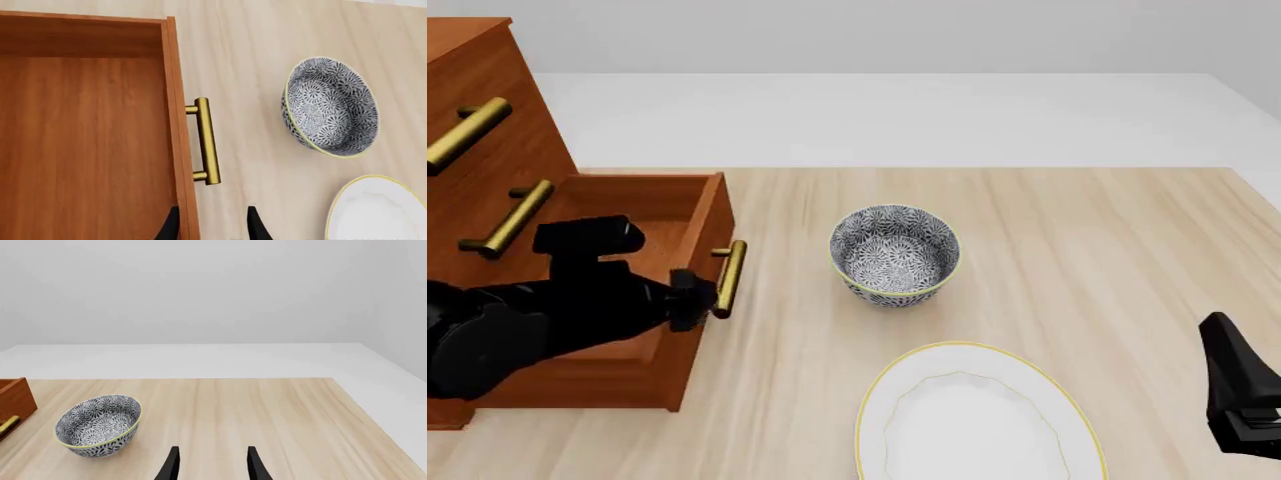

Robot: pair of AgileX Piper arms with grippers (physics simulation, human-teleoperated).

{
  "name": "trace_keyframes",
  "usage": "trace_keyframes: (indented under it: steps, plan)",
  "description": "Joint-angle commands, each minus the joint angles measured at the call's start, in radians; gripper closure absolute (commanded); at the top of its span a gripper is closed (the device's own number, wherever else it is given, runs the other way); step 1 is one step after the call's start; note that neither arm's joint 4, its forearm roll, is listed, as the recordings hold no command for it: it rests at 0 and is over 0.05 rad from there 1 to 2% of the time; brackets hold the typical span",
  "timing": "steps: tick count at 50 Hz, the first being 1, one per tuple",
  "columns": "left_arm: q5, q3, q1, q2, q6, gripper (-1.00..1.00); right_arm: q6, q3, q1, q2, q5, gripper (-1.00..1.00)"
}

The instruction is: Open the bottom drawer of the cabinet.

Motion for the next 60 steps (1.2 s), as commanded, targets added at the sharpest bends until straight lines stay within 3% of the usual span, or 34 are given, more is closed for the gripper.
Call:
trace_keyframes:
  steps: [1, 21, 40, 42, 44, 47, 60]
  plan:
    - [0.107, -0.082, -0.034, -0.143, 0.024, -1.0, 0.0, 0.0, 0.0, 0.0, 0.0, -1.0]
    - [0.26, -0.153, -0.033, -0.251, 0.054, -1.0, 0.0, 0.0, 0.0, 0.0, 0.0, -1.0]
    - [0.42, -0.151, -0.081, -0.563, 0.038, -1.0, 0.0, 0.0, 0.0, 0.0, 0.0, -1.0]
    - [0.459, -0.14, -0.062, -0.577, 0.071, -1.0, 0.0, 0.0, 0.0, 0.0, 0.0, -1.0]
    - [0.479, -0.138, -0.074, -0.647, 0.001, -1.0, 0.0, 0.0, 0.0, 0.001, 0.0, -1.0]
    - [0.554, -0.165, -0.037, -0.716, 0.04, -1.0, 0.0, 0.0, 0.0, 0.0, 0.0, -1.0]
    - [0.864, -0.299, 0.04, -0.911, 0.076, -1.0, 0.0, 0.0, 0.0, 0.0, 0.0, -1.0]
